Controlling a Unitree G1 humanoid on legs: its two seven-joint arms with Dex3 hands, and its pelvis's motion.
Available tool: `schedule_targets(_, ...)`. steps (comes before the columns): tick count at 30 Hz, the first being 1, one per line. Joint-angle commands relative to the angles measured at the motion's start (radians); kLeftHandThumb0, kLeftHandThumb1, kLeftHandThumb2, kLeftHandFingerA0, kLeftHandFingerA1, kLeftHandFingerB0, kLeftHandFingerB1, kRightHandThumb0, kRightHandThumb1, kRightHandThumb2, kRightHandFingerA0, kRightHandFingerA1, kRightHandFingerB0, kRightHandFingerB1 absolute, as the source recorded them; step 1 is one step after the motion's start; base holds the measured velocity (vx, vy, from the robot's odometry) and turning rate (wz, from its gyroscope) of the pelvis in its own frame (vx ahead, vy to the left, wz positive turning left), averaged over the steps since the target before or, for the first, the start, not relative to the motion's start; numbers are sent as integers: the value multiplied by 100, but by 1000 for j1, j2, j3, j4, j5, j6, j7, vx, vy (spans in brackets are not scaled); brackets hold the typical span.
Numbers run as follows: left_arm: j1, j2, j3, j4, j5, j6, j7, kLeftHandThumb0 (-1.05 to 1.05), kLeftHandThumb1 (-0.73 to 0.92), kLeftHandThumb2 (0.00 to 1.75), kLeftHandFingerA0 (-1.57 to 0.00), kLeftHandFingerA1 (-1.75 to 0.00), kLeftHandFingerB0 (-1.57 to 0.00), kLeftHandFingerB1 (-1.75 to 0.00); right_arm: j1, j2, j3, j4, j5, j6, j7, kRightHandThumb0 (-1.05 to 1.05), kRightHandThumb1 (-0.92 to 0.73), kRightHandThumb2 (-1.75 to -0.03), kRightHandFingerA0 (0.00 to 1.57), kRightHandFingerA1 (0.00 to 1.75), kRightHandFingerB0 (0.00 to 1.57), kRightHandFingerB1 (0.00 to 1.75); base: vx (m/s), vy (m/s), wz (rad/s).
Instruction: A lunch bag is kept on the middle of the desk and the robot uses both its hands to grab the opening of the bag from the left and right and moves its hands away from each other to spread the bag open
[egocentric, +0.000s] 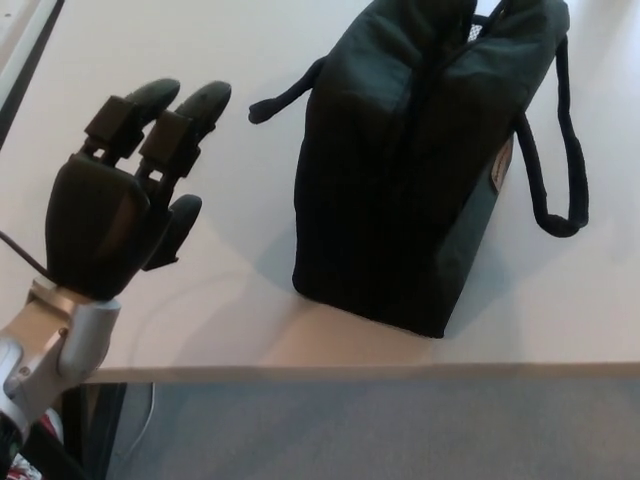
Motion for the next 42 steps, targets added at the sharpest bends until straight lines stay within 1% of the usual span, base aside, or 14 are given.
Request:
schedule_targets(1, 375, 70, 143, -269, -274, -285, 10, 14, 39, 101, -21, -53, 0, -46, 1528, 395, -1193, -581, 312, -150, -339, -32, -66, -59, 68, 51, 48, 45, 0, 0, 0)
schedule_targets(3, 469, 83, 128, -340, -412, -360, -63, 18, 50, 91, -26, -38, -4, -26, 1674, 457, -1173, -632, 292, -153, -400, -32, -66, -59, 67, 52, 42, 42, 0, 0, -4)
schedule_targets(4, 575, 125, 145, -419, -384, -409, -26, 15, 57, 76, -23, -38, 0, -24, 1807, 393, -972, -651, 166, 51, -689, -30, -67, -60, 65, 50, 33, 37, 0, 0, 0)
schedule_targets(5, 641, 144, 167, -466, -365, -430, -3, 9, 53, 81, -21, -45, -6, -15, 1869, 371, -876, -655, 126, 118, -787, -30, -71, -61, 58, 46, 30, 34, 0, 0, 0)
schedule_targets(7, 782, 171, 242, -554, -332, -462, 35, 7, 59, 72, -30, -38, -3, -24, 1943, 387, -761, -650, 79, 133, -852, -28, -70, -61, 56, 43, 35, 35, 0, 0, 0)
schedule_targets(8, 827, 175, 272, -575, -323, -468, 43, 7, 52, 87, -27, -47, -5, -18, 1948, 392, -728, -642, 78, 111, -852, -26, -68, -60, 54, 41, 35, 33, 0, 0, 0)
schedule_targets(9, 928, 174, 344, -598, -298, -503, 67, 13, 53, 75, -37, -40, -6, -25, 1947, 369, -612, -629, 71, 130, -852, -31, -72, -62, 38, 35, 28, 31, 0, 0, 0)
schedule_targets(12, 1065, 163, 445, -609, -280, -567, 93, 18, 51, 73, -38, -44, -10, -23, 1943, 339, -437, -625, 55, 220, -852, -34, -71, -62, 34, 34, 24, 29, 0, 0, 0)
schedule_targets(13, 1132, 145, 478, -598, -276, -593, 106, 16, 40, 93, -29, -56, -2, -46, 1931, 367, -373, -608, 49, 221, -852, -35, -71, -62, 30, 33, 21, 28, 0, 0, 0)
schedule_targets(14, 1199, 138, 480, -586, -297, -620, 103, 20, 57, 70, -32, -39, -9, -27, 1911, 384, -304, -583, 45, 218, -852, -36, -72, -62, 24, 32, 17, 27, 0, 0, 0)
schedule_targets(18, 1359, 109, 448, -539, -340, -706, 100, 21, 60, 72, -28, -39, -9, -22, 1880, 441, -171, -513, 7, 262, -837, -37, -71, -62, 25, 32, 19, 28, 0, 0, 0)
schedule_targets(39, 1407, 92, 313, -528, -428, -653, -88, 0, 69, 60, -36, -36, -10, -25, 1979, 674, -261, -426, 30, 132, -661, -42, -72, -63, 16, 29, 11, 26, 0, 0, 0)
schedule_targets(40, 1389, 94, 273, -536, -474, -636, -117, 0, 69, 61, -34, -36, -10, -24, 1983, 686, -273, -414, 82, 89, -614, -29, -66, -112, 0, 50, 0, 50, 0, 0, 0)
schedule_targets(42, 1370, 96, 224, -561, -540, -593, -163, 1, 69, 62, -33, -35, -11, -23, 1993, 703, -284, -399, 163, 36, -532, -30, -66, -113, 0, 50, 0, 50, 0, 0, 0)
